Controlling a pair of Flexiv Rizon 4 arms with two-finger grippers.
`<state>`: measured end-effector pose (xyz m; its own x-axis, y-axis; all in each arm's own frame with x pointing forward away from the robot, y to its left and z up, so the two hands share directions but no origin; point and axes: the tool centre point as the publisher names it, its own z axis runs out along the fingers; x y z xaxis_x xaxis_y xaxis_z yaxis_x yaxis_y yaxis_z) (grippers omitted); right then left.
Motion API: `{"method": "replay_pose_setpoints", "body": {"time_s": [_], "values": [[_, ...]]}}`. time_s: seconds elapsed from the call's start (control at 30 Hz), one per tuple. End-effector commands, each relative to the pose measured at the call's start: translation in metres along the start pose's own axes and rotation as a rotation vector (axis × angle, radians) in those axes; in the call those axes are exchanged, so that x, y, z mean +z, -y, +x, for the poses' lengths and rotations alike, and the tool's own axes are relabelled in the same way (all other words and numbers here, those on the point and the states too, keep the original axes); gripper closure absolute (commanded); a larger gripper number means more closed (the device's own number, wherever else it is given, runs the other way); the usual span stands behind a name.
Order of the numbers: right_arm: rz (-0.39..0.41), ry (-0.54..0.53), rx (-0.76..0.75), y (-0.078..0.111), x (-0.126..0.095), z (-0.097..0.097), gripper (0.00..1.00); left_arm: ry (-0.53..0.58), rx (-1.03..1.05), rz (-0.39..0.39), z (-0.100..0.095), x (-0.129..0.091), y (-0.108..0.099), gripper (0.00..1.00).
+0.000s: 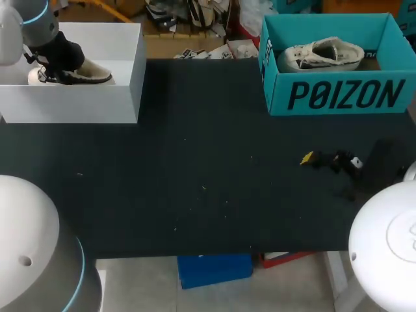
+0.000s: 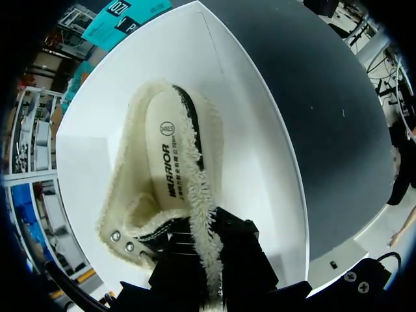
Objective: Take the shoe out of the shoebox, open the shoe tongue, remove and reinsert the insole, then place the shoe into the shoebox
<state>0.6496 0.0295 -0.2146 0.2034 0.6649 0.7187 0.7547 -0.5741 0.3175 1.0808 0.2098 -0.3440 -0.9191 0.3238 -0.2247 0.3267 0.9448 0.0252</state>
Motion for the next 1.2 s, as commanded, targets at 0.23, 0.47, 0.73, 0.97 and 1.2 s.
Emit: {"method": "replay_pose_setpoints", "body": {"time_s": [0.23,0.47,0.73,0.97,1.2], "values": [[0.12,-0.012,0.01,-0.001,-0.002,-0.006,0.0,-0.017,0.001,0.006,-0.001,0.003,0.0,1.0],[0.12,-0.012,0.01,-0.001,-0.002,-0.006,0.0,-0.018,0.006,0.013,-0.002,-0.001,0.004,0.55],[0.12,-0.012,0.01,-0.001,-0.002,-0.006,0.0,-0.011,0.005,0.014,-0.003,-0.012,0.007,0.54],[0.12,-0.012,0.01,-0.001,-0.002,-0.006,0.0,0.007,0.008,-0.004,-0.013,-0.042,0.008,0.58],[0.12,-0.012,0.01,-0.001,-0.002,-0.006,0.0,-0.014,0.019,-0.04,-0.018,-0.077,0.017,0.57]]}}
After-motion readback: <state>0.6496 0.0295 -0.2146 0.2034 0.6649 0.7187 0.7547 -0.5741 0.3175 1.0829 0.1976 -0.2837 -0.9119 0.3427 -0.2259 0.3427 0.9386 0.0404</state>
